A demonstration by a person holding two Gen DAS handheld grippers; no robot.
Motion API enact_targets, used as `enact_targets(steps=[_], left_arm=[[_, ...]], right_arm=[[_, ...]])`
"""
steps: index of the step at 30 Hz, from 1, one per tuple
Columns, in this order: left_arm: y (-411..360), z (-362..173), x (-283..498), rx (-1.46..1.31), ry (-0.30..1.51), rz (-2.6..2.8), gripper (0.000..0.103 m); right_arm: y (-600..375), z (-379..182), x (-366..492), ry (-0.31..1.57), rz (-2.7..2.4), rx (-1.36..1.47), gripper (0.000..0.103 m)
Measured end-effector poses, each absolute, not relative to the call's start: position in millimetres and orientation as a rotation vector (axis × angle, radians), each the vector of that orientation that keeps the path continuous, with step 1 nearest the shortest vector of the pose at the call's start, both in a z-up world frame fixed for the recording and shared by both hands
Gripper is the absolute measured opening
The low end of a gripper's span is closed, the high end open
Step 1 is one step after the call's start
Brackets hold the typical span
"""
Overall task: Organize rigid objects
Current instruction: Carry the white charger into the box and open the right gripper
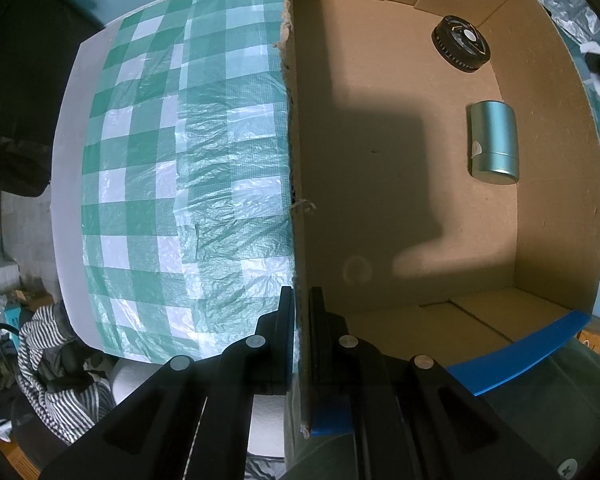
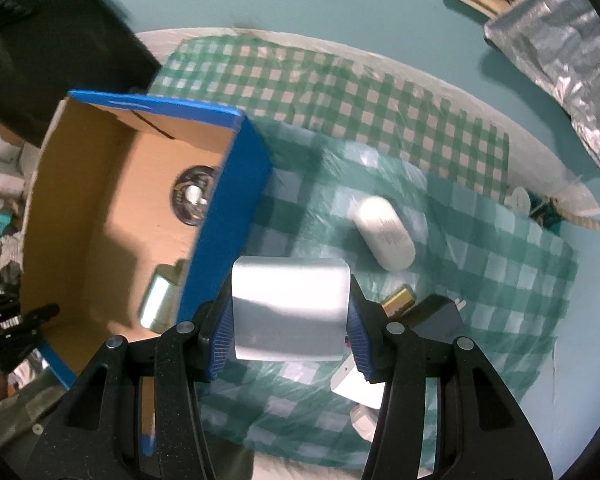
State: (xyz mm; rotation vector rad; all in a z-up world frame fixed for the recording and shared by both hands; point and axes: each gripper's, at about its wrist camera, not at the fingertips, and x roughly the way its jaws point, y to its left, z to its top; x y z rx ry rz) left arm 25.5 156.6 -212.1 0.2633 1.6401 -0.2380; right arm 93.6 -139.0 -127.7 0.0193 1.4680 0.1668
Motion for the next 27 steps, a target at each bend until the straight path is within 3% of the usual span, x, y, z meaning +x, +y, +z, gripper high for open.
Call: enact_targets(steps=[12, 27], left_arm=[[155, -212, 24, 0.260, 1.641, -0.238, 0.006], [157, -213, 25, 0.256, 1.640, -0.239, 0.006]], right_arm=[[-95, -99, 101, 1.423, 0.276, -0.061, 0.050], [-33, -113, 110, 1.427, 0.394, -0.208, 0.050]])
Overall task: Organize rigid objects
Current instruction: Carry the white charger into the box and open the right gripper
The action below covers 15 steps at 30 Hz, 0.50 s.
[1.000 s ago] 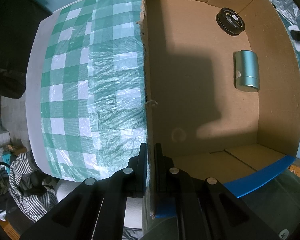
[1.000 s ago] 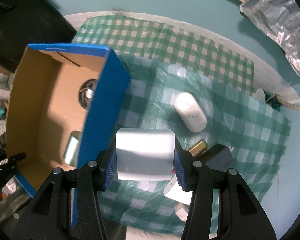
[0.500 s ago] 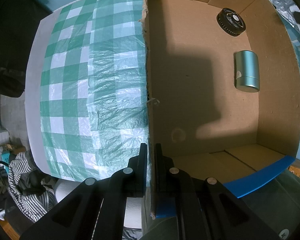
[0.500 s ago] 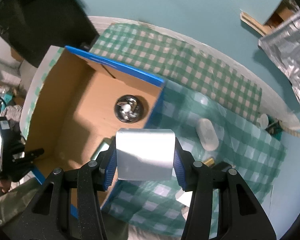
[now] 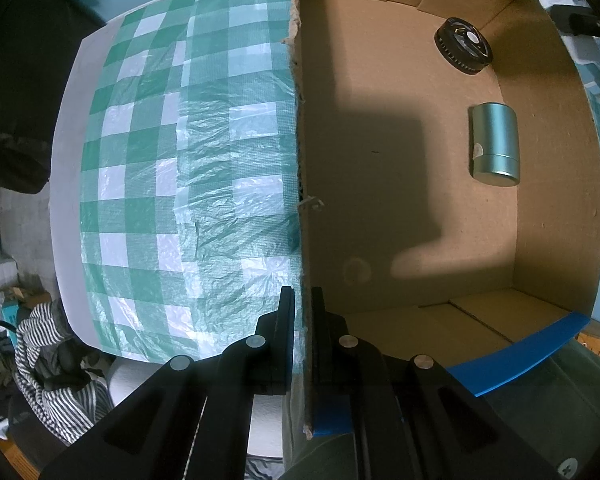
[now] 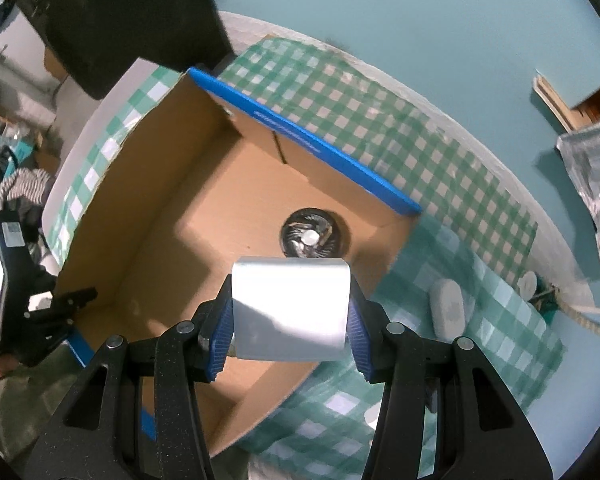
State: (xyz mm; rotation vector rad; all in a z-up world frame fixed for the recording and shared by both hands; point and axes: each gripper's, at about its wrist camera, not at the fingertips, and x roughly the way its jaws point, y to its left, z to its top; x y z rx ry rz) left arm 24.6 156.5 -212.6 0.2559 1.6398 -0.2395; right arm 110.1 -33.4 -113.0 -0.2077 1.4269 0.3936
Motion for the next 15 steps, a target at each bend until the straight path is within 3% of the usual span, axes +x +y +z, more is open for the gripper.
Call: enact_targets(steps=[15], left_arm=[[159, -213, 23, 0.247, 1.640, -0.236, 0.007]], right_arm=[[-12, -152, 115, 1.477, 0.422, -0.285, 0.050]])
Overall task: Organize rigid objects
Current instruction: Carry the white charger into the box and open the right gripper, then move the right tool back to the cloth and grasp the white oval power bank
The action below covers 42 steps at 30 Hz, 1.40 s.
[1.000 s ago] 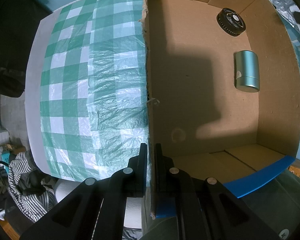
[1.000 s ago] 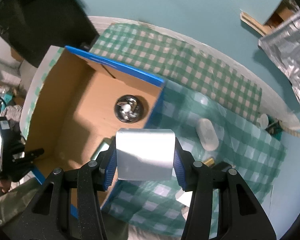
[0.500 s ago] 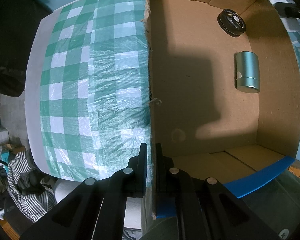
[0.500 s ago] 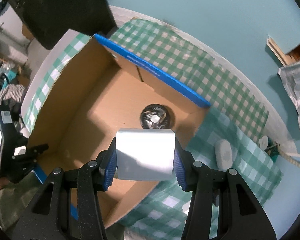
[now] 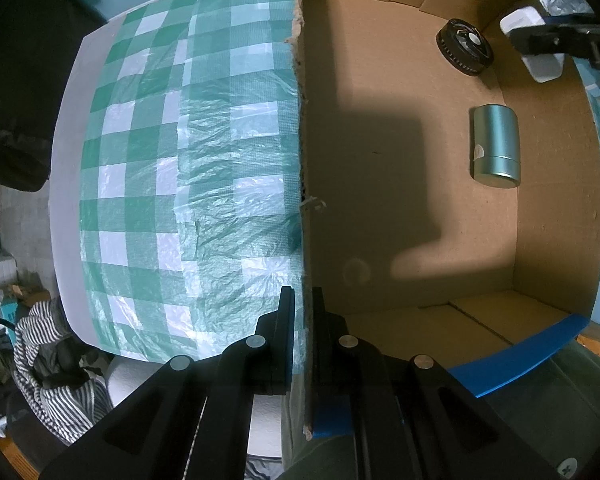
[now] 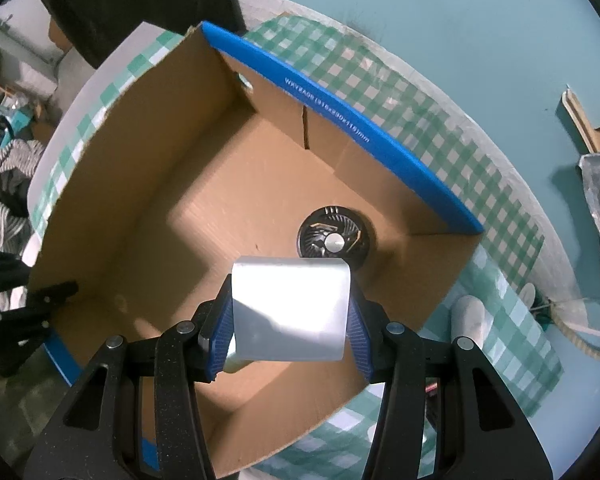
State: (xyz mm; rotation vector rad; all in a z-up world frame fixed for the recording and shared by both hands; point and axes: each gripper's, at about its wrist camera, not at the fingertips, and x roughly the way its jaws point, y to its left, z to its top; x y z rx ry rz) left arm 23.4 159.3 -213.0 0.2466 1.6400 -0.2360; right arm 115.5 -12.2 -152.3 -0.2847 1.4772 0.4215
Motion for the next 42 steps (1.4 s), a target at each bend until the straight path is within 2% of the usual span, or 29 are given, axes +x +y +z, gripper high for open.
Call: enact_targets(steps=[15, 42], left_arm=[[162, -213, 22, 0.246, 1.641, -0.235, 0.007], [158, -208, 23, 0.253, 1.634, -0.232, 0.006]], right_arm=[[-14, -167, 115, 1.495, 0.422, -0.280, 0.050], [-39, -108, 104, 1.380, 0.410, -0.214, 0.050]])
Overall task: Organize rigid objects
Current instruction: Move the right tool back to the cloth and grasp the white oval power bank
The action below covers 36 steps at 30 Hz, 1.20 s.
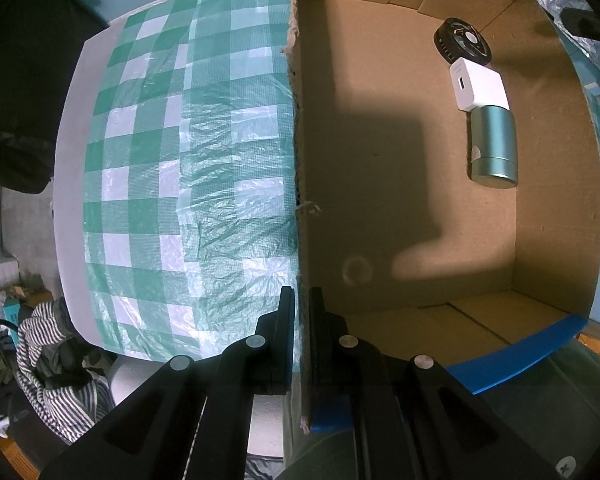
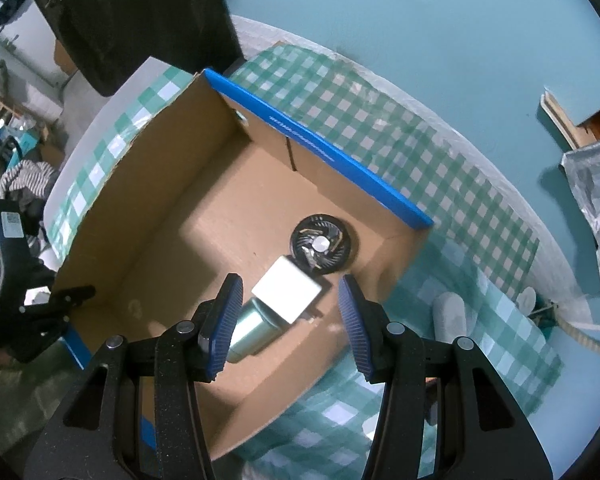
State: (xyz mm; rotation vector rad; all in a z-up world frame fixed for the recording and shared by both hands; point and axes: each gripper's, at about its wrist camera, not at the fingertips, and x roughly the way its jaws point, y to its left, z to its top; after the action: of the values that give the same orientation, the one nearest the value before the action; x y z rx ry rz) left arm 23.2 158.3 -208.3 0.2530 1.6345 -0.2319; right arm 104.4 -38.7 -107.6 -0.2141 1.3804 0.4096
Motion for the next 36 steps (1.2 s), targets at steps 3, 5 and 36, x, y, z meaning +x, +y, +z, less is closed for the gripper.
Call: enact_targets(steps=[3, 5, 36], left_arm=[[159, -208, 24, 0.251, 1.633, -0.232, 0.007], [159, -207, 24, 0.251, 1.632, -0.233, 0.006], [156, -205, 29, 0.236, 1.638, -0.204, 0.007]], right_arm=[[-48, -102, 102, 1.375, 0.397, -0.203, 0.050], [-56, -98, 100, 1.373, 0.388, -0.193, 0.050], [-191, -175, 126, 1.486, 0.176, -0.097, 0.053]])
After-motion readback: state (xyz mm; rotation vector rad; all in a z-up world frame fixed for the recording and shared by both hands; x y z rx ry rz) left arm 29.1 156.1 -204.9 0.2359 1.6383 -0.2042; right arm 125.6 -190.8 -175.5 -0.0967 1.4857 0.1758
